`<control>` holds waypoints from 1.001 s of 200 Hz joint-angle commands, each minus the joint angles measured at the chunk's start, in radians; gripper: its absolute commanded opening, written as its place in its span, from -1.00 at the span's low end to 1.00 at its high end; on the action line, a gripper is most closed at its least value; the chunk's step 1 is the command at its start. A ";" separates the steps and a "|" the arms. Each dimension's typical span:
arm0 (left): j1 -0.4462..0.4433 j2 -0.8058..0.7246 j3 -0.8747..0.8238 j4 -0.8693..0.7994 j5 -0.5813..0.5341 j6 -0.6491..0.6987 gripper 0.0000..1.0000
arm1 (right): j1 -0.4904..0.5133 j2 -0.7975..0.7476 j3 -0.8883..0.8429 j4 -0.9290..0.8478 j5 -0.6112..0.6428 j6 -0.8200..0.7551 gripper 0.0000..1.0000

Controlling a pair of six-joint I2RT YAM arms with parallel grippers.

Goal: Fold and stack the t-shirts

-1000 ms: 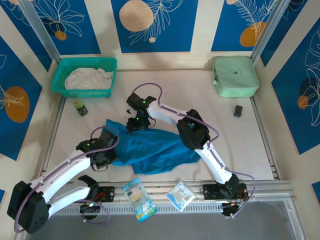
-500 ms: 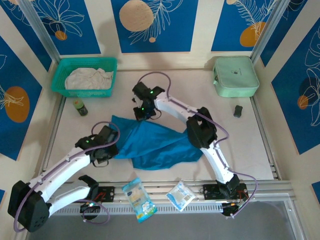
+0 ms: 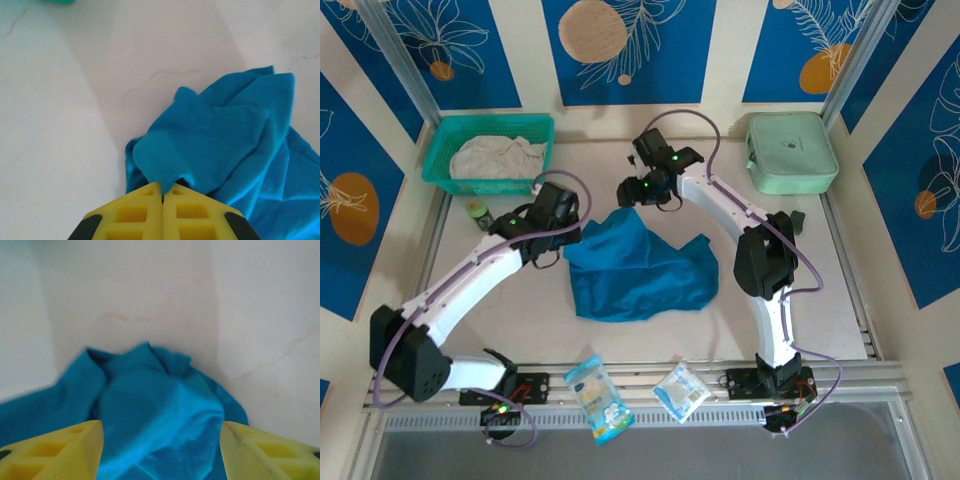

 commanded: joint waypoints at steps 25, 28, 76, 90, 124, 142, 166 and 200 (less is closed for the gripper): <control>0.026 0.104 0.106 0.034 -0.070 0.117 -1.00 | 0.013 -0.131 -0.197 0.034 0.030 0.042 0.34; 0.027 0.105 0.108 0.029 -0.078 0.118 -1.00 | 0.014 -0.137 -0.213 0.033 0.037 0.043 0.34; 0.067 0.055 0.088 0.015 -0.116 0.124 -1.00 | -0.036 -0.183 -0.432 0.085 0.103 0.072 0.21; 0.078 0.047 0.088 0.012 -0.115 0.132 -1.00 | -0.050 -0.157 -0.439 0.107 0.096 0.058 0.15; 0.087 0.045 0.085 0.012 -0.102 0.135 -1.00 | -0.050 -0.033 -0.344 0.111 0.089 0.018 0.04; 0.087 0.048 0.080 0.014 -0.096 0.131 -1.00 | -0.041 0.024 -0.299 0.096 0.089 0.016 -0.01; 0.089 0.049 0.074 0.018 -0.097 0.129 -1.00 | -0.028 0.083 -0.274 0.080 0.098 0.022 -0.11; 0.097 0.049 0.077 0.004 -0.092 0.132 -1.00 | -0.029 0.141 -0.230 0.056 0.174 0.023 -0.87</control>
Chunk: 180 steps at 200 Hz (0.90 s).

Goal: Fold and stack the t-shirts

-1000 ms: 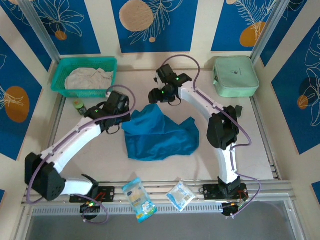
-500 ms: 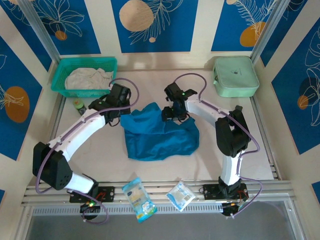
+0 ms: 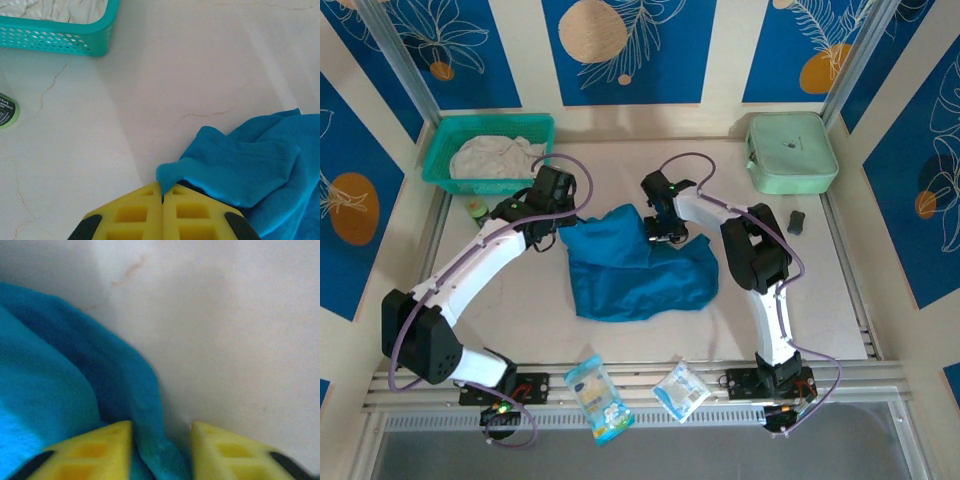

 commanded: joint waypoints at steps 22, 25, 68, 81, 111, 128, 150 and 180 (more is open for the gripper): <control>0.019 -0.036 0.000 -0.060 -0.025 0.021 -1.00 | -0.008 0.058 0.072 -0.044 0.115 -0.009 -1.00; 0.019 -0.040 -0.002 -0.067 -0.028 0.020 -1.00 | -0.011 0.055 0.077 -0.046 0.125 -0.012 -1.00; 0.021 -0.126 -0.061 -0.199 -0.086 -0.023 -1.00 | -0.118 0.004 0.149 -0.085 0.363 0.010 -1.00; 0.021 -0.155 -0.091 -0.215 -0.087 -0.038 -1.00 | -0.158 -0.011 0.169 -0.083 0.428 0.038 -1.00; 0.021 -0.166 -0.131 -0.197 -0.086 -0.050 -1.00 | -0.230 -0.007 0.229 -0.040 0.456 0.077 -1.00; 0.021 -0.130 -0.116 -0.163 -0.092 -0.032 -1.00 | -0.248 0.040 0.304 -0.039 0.438 0.070 -1.00; 0.022 -0.043 -0.058 -0.102 -0.108 0.014 -1.00 | -0.258 0.115 0.426 -0.095 0.442 0.075 -1.00; 0.025 0.095 0.051 -0.017 -0.144 0.080 -1.00 | -0.239 0.088 0.414 -0.134 0.416 0.091 -0.02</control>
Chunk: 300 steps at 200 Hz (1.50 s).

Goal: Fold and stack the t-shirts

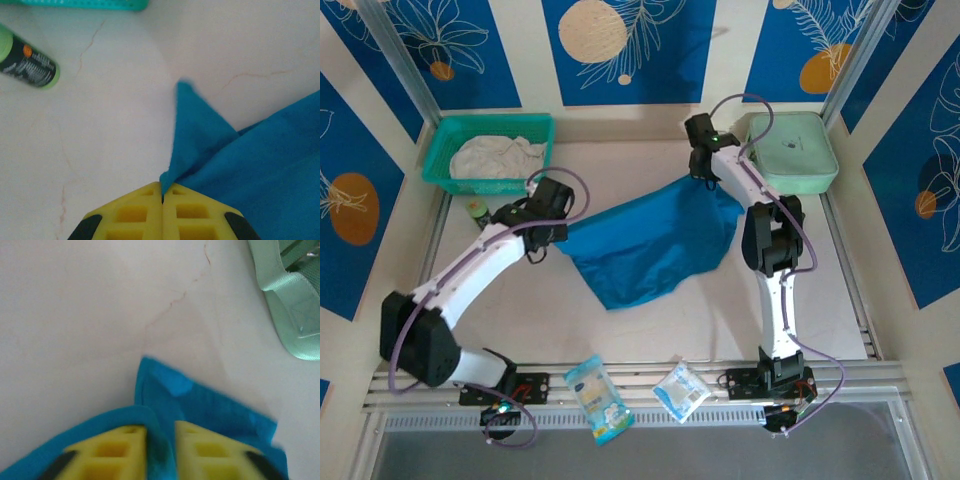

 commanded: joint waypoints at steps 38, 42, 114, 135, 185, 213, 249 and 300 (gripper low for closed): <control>0.027 0.198 0.186 0.150 -0.056 0.102 -1.00 | 0.153 -0.313 -0.436 0.033 -0.055 0.066 0.28; 0.027 0.205 0.193 0.151 -0.052 0.102 -1.00 | 0.176 -0.347 -0.478 0.032 -0.063 0.079 0.29; 0.030 0.244 0.204 0.172 -0.011 0.096 -1.00 | 0.545 -0.554 -0.824 -0.055 -0.241 0.426 0.32; 0.032 0.233 0.197 0.174 -0.006 0.098 -1.00 | 0.570 -0.544 -0.882 -0.009 -0.294 0.497 0.38; 0.033 0.206 0.153 0.185 0.007 0.090 -1.00 | 0.535 -0.441 -0.926 0.159 -0.339 0.516 0.39; 0.035 0.183 0.122 0.186 0.004 0.089 -1.00 | 0.518 -0.385 -0.935 0.181 -0.334 0.520 -0.05; 0.038 0.162 0.112 0.166 0.016 0.095 -1.00 | 0.474 -0.420 -0.977 0.103 -0.273 0.507 -1.00; 0.031 0.138 0.144 0.042 0.123 0.128 -1.00 | 0.395 -0.667 -0.908 -0.210 -0.048 0.399 -1.00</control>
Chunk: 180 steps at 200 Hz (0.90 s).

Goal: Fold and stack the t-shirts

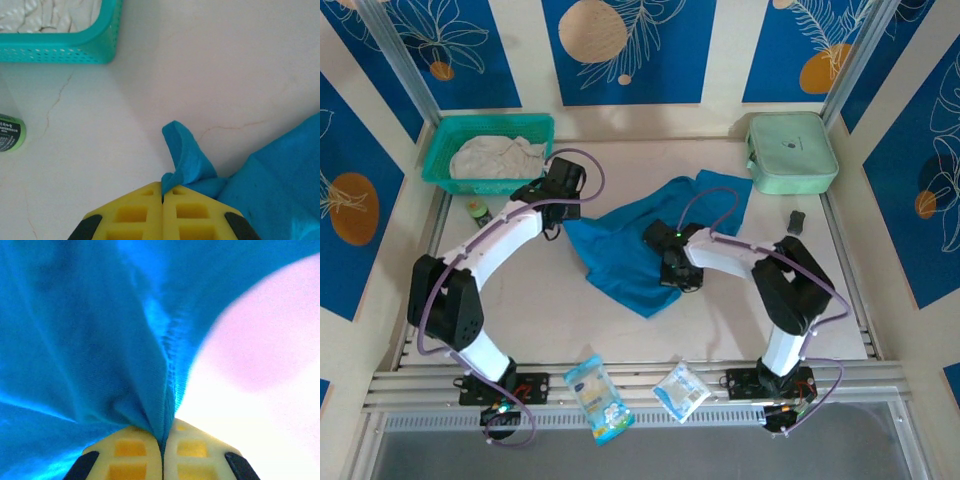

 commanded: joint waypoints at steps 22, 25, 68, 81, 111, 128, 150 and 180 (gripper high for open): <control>-0.003 -0.055 0.022 -0.106 0.115 0.032 -1.00 | -0.099 -0.202 0.111 -0.223 0.094 -0.161 -1.00; -0.003 -0.056 0.023 -0.106 0.118 0.032 -1.00 | -0.109 -0.208 0.118 -0.219 0.084 -0.174 -1.00; -0.005 0.023 0.086 -0.086 0.121 0.052 -1.00 | -0.314 -0.150 0.241 -0.082 -0.071 -0.357 -1.00; -0.004 0.073 0.129 -0.075 0.108 0.067 -1.00 | -0.379 -0.057 0.341 -0.054 -0.134 -0.409 -1.00; -0.003 0.225 0.269 -0.078 0.075 0.102 -1.00 | -0.452 0.207 0.647 -0.076 -0.212 -0.498 -1.00; -0.003 0.313 0.337 -0.081 0.063 0.114 -1.00 | -0.471 0.379 0.862 -0.130 -0.214 -0.532 -1.00; -0.004 0.393 0.386 -0.075 0.047 0.113 -1.00 | -0.489 0.555 1.090 -0.179 -0.215 -0.551 -0.85; -0.002 0.437 0.398 -0.066 0.023 0.103 -1.00 | -0.484 0.571 1.132 -0.181 -0.251 -0.532 0.15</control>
